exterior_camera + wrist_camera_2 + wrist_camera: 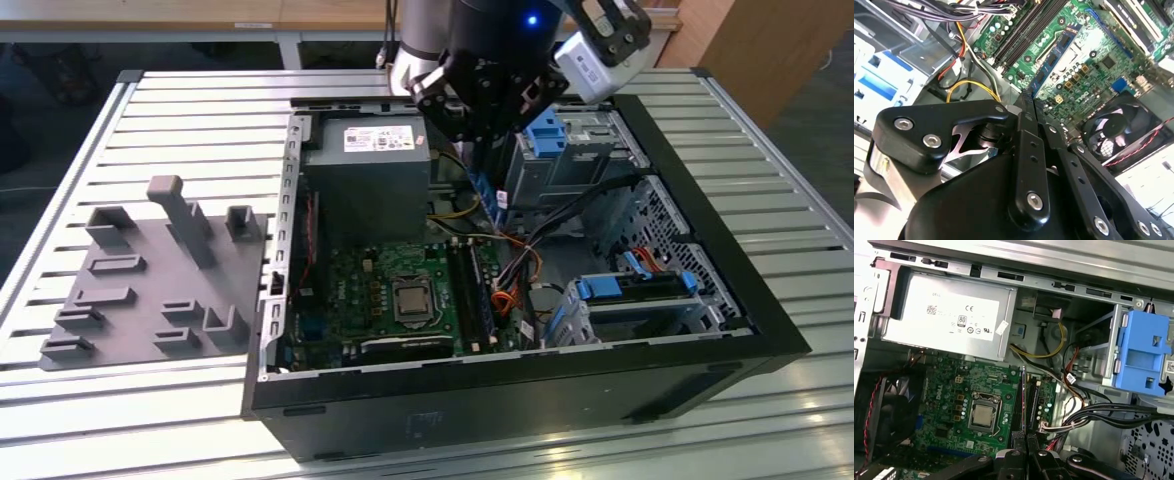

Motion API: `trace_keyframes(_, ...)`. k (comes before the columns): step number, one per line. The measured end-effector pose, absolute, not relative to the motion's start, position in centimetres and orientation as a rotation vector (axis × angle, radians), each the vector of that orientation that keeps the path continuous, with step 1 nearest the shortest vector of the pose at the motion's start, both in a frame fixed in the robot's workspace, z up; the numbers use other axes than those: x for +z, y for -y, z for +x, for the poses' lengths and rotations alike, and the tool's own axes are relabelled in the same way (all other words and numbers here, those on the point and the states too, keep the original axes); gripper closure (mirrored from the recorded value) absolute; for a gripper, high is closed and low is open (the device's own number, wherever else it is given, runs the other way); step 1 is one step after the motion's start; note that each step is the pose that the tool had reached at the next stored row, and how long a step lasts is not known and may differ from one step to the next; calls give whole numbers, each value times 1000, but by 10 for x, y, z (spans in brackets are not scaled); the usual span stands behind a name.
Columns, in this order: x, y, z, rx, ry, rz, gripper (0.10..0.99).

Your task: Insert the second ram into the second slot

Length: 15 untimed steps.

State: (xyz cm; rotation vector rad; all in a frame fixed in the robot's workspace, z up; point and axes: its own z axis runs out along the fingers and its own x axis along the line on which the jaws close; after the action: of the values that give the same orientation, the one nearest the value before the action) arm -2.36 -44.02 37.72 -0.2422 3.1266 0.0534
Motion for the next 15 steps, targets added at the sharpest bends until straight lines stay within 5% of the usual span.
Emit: trace_keyframes(15,372,440,-24,53,-3130,-186,957)
